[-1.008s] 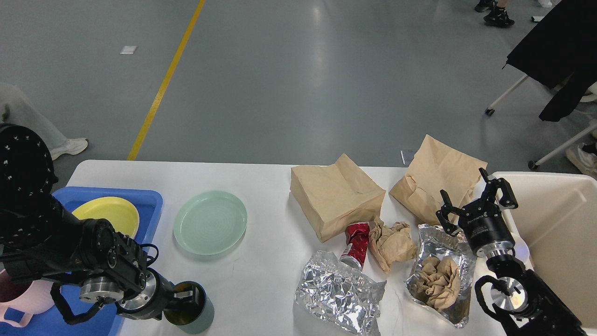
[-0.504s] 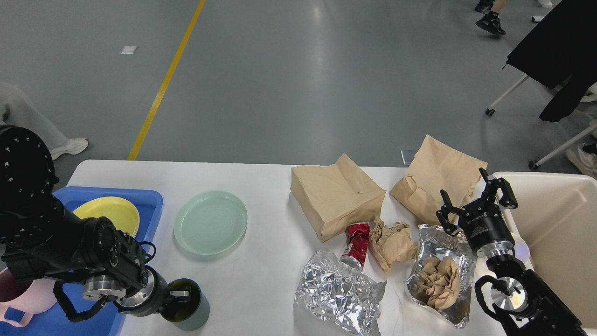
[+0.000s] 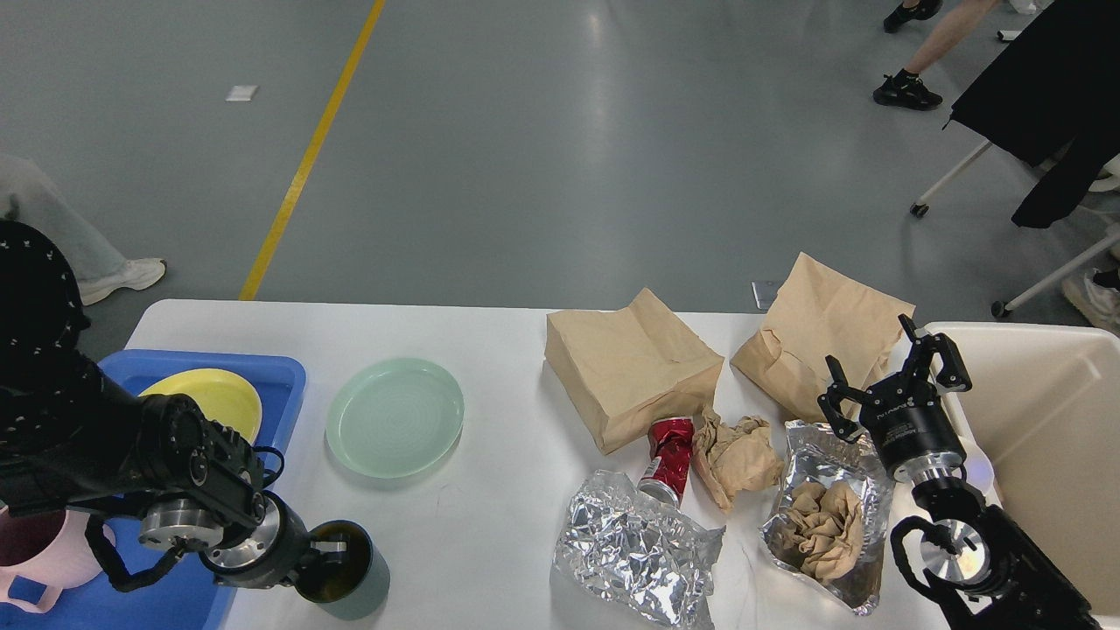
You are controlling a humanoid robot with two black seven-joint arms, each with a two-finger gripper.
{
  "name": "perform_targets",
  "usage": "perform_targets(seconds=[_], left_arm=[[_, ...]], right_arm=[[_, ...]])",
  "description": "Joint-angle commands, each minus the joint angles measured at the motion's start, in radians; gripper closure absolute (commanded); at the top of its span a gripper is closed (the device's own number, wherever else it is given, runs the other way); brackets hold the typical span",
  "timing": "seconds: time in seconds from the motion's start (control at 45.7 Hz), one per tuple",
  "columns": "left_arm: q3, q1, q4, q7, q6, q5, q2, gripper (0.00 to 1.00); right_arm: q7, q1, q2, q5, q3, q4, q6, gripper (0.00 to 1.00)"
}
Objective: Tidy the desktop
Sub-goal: 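Carry the teal cup onto the blue tray beside the pink mug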
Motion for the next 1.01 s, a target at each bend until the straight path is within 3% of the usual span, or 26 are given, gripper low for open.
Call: perform_targets(seconds=[0.0,0.088,0.241,0.46,0.591,0.701,0.876,0.986], left_arm=[[0.028,-0.103,-0.039,0.000,-0.048,0.006,0.036,1.00],[0.047,-0.210,-0.076,0.019,-0.122,0.012,0.070,1.00],[0.111,-0.417,-0.123,0.006,-0.255,0.053,0.126,1.00],[0.140,-0.623,-0.182,-0.001,-0.369,0.181,0.263,1.00],[0.143,-0.611,-0.171,-0.010,-0.381,0.190,0.277,1.00],[0.162,-0.559,-0.121,-0.067,-0.393,0.274,0.327,1.00],[0.114,-0.353,0.077,-0.147,-0.467,0.418,0.396,1.00],[0.053,-0.234,0.189,-0.155,-0.505,0.472,0.456,1.00]], right_arm=[[0.000,0.000,0.000,0.000,0.000,-0.001,-0.001,0.00],[0.000,0.000,0.000,0.000,0.000,-0.001,-0.001,0.00],[0.000,0.000,0.000,0.000,0.000,-0.001,0.000,0.00],[0.000,0.000,0.000,0.000,0.000,-0.001,0.000,0.00],[0.000,0.000,-0.002,0.000,0.000,-0.001,0.000,0.00],[0.000,0.000,-0.002,0.000,0.000,-0.001,0.000,0.00],[0.000,0.000,-0.002,0.000,0.000,0.001,0.000,0.00],[0.000,0.000,-0.002,0.000,0.000,0.001,0.000,0.00]])
